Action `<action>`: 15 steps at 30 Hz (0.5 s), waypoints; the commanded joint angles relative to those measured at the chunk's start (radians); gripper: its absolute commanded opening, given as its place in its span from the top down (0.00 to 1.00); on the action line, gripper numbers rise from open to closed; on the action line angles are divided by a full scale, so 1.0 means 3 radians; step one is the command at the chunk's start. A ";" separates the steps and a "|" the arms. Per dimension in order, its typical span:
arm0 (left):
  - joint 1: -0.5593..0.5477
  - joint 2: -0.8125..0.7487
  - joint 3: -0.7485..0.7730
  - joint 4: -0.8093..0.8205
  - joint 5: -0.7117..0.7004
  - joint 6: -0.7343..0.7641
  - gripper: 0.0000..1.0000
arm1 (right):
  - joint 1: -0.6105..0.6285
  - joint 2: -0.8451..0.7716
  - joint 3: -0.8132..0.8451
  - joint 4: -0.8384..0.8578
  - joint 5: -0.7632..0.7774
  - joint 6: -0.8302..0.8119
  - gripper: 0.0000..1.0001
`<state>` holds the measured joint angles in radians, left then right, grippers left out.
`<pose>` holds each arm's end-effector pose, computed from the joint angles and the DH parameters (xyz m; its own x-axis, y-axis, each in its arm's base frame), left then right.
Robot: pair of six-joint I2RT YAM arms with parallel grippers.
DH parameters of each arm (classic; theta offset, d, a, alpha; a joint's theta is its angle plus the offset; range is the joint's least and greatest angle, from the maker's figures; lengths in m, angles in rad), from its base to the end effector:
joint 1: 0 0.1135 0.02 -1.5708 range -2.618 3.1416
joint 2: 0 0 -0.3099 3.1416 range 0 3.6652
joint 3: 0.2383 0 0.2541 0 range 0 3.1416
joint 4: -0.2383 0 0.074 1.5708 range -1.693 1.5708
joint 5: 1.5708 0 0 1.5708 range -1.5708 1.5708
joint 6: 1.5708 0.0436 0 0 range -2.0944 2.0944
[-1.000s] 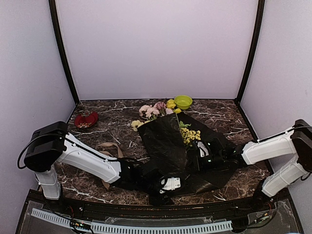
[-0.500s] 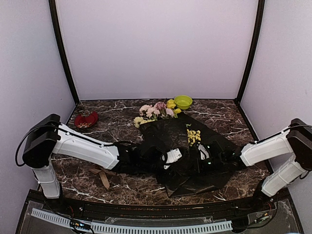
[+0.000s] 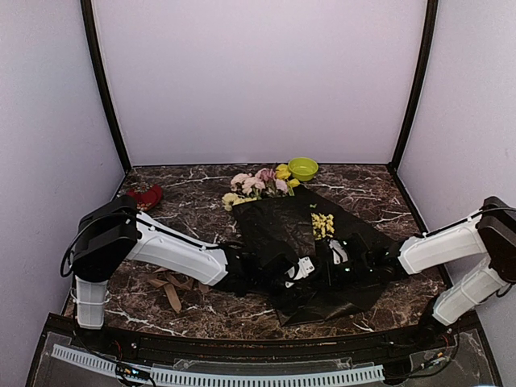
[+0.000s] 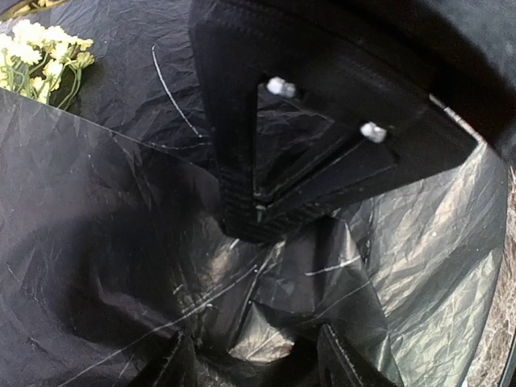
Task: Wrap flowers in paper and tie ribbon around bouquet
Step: Adjust the 2/3-folded wrapping paper at the center of the board.
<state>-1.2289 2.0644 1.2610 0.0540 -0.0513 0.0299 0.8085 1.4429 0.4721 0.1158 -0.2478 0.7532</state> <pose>0.1588 -0.4397 0.1703 -0.2005 0.6526 -0.7307 0.9347 0.3508 0.0568 0.1619 0.1851 0.1632 -0.9357 -0.0198 -0.3521 -0.2362 0.7768 0.5839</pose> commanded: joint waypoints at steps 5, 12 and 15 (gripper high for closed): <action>-0.0025 0.0093 -0.0052 -0.0200 0.0152 0.0043 0.47 | -0.0017 -0.0290 0.0176 -0.0472 0.0352 -0.0015 0.83; -0.0030 0.0091 -0.0077 -0.0207 0.0197 0.0028 0.47 | -0.0016 -0.0867 0.0311 -0.1139 0.1088 0.0000 0.55; -0.0030 0.0095 -0.0077 -0.0203 0.0215 0.0024 0.47 | -0.0014 -0.1175 0.0299 -0.1396 0.1437 0.0126 0.51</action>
<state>-1.2285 2.0647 1.2606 0.0532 -0.0414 0.0338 0.8085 1.1862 0.5419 -0.1703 -0.0021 0.7578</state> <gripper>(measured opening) 0.530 0.471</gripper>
